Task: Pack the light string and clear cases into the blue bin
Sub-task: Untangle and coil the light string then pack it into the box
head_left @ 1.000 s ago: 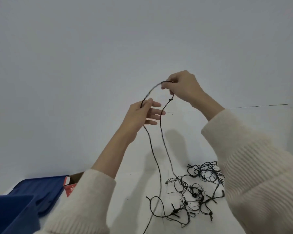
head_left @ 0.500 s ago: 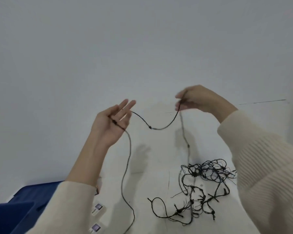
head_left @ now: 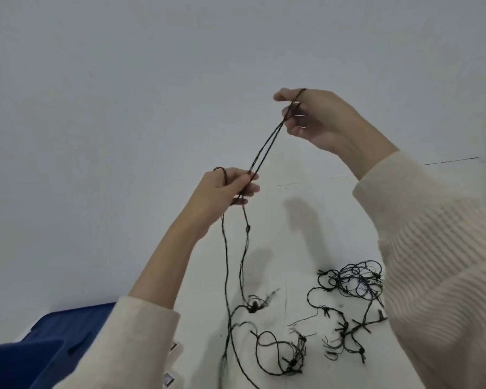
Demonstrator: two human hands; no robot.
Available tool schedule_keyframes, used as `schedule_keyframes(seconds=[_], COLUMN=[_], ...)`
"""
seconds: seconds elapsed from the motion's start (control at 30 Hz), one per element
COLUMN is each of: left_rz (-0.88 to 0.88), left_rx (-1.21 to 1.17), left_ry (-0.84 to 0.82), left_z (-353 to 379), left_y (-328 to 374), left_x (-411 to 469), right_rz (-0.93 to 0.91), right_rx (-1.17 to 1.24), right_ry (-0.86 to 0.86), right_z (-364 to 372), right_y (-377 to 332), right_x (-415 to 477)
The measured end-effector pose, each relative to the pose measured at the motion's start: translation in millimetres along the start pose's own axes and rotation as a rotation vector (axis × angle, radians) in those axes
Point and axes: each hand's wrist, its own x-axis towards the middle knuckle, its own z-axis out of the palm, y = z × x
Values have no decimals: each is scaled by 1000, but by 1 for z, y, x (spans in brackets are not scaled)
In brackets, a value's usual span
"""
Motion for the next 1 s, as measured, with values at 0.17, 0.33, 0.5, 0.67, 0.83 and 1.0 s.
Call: schedule_keyframes(seconds=[0.17, 0.33, 0.5, 0.67, 0.83, 1.0], left_rz=[-56, -470, -308, -139, -222, -419], left_rx=[-681, 407, 572, -102, -160, 162], left_ry=[-13, -521, -409, -25, -212, -269], left_z=[-13, -31, -16, 9, 6, -17], left_y=[-17, -28, -12, 0, -35, -73], left_x=[-8, -21, -4, 11, 0, -13], right_rz=[-5, -49, -164, -170, -55, -83], right_rx=[-177, -291, -691, -307, 289, 411], right_ry=[64, -28, -148, -247, -204, 92], right_z=[-16, -18, 16, 24, -2, -39], right_y=[18, 29, 35, 23, 23, 31], right_x=[5, 3, -5, -9, -1, 4])
